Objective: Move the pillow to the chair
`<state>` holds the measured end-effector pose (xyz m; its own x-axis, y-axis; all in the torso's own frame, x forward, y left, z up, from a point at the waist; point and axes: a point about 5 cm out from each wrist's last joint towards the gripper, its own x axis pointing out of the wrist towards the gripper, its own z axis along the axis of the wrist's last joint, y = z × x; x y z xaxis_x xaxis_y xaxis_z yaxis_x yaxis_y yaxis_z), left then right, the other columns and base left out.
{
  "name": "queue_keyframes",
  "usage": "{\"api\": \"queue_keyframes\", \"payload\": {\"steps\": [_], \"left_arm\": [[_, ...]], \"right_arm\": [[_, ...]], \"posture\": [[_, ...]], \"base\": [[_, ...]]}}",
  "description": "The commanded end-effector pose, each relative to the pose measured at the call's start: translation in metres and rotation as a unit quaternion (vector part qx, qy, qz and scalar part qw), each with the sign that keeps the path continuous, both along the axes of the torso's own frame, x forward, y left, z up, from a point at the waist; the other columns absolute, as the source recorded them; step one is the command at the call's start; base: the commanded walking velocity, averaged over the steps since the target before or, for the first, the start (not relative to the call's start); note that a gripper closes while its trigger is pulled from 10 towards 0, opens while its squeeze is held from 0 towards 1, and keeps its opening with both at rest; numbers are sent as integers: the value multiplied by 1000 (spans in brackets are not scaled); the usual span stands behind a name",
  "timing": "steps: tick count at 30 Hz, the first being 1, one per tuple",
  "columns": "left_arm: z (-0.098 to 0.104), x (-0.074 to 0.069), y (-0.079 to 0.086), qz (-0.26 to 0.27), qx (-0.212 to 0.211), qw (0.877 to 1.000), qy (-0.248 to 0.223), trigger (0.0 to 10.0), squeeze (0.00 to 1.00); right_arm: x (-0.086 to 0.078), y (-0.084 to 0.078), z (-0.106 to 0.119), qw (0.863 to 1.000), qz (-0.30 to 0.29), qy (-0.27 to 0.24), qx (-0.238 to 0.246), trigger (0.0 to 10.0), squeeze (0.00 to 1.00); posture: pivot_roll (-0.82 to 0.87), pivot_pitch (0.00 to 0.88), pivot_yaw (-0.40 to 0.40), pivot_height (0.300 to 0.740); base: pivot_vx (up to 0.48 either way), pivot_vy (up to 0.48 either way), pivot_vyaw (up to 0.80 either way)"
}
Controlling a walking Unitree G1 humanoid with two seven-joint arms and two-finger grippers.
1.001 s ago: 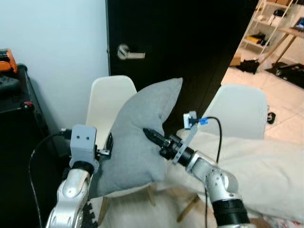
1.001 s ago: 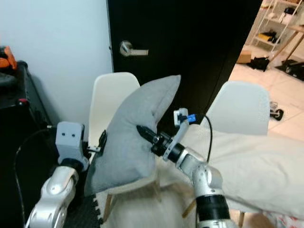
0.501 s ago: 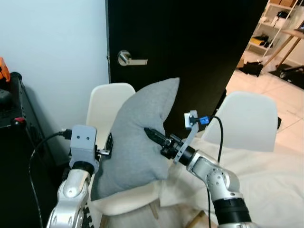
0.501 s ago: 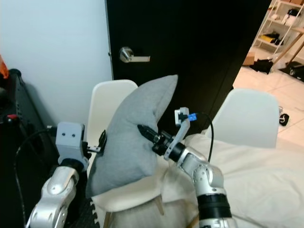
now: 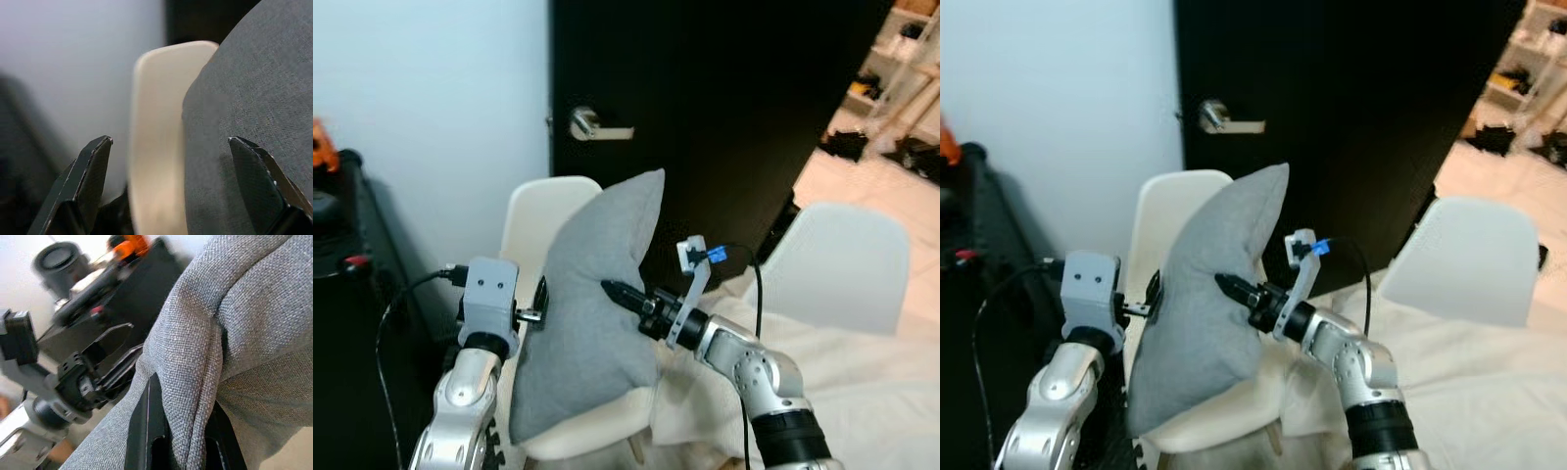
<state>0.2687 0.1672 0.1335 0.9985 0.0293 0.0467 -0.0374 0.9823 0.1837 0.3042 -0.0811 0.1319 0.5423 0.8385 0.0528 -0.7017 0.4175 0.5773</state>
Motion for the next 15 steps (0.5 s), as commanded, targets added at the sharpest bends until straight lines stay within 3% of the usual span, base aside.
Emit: {"api": "queue_keyframes", "payload": {"steps": [1, 3, 6, 15], "left_arm": [[-6, -1, -1, 2, 6, 1000, 15, 10000, 0], [-6, -1, -1, 1, 4, 1000, 16, 10000, 0], [-6, -1, -1, 1, 2, 1000, 15, 10000, 0], [-6, -1, -1, 4, -4, 1000, 18, 10000, 0]], "right_arm": [[1, 2, 20, 998, 15, -53, 24, 10000, 0], [1, 2, 18, 999, 14, -49, 18, 10000, 0], [2, 3, 16, 999, 10, -42, 8, 10000, 0], [3, 6, 12, 999, 12, -29, -22, 10000, 0]], "posture": [[20, 0, -127, 709], [20, 0, -127, 709], [20, 0, -127, 709], [26, 0, -128, 709]], "base": [[0, -480, 788], [0, -384, 791], [0, 0, 713], [0, 0, 0]]}}
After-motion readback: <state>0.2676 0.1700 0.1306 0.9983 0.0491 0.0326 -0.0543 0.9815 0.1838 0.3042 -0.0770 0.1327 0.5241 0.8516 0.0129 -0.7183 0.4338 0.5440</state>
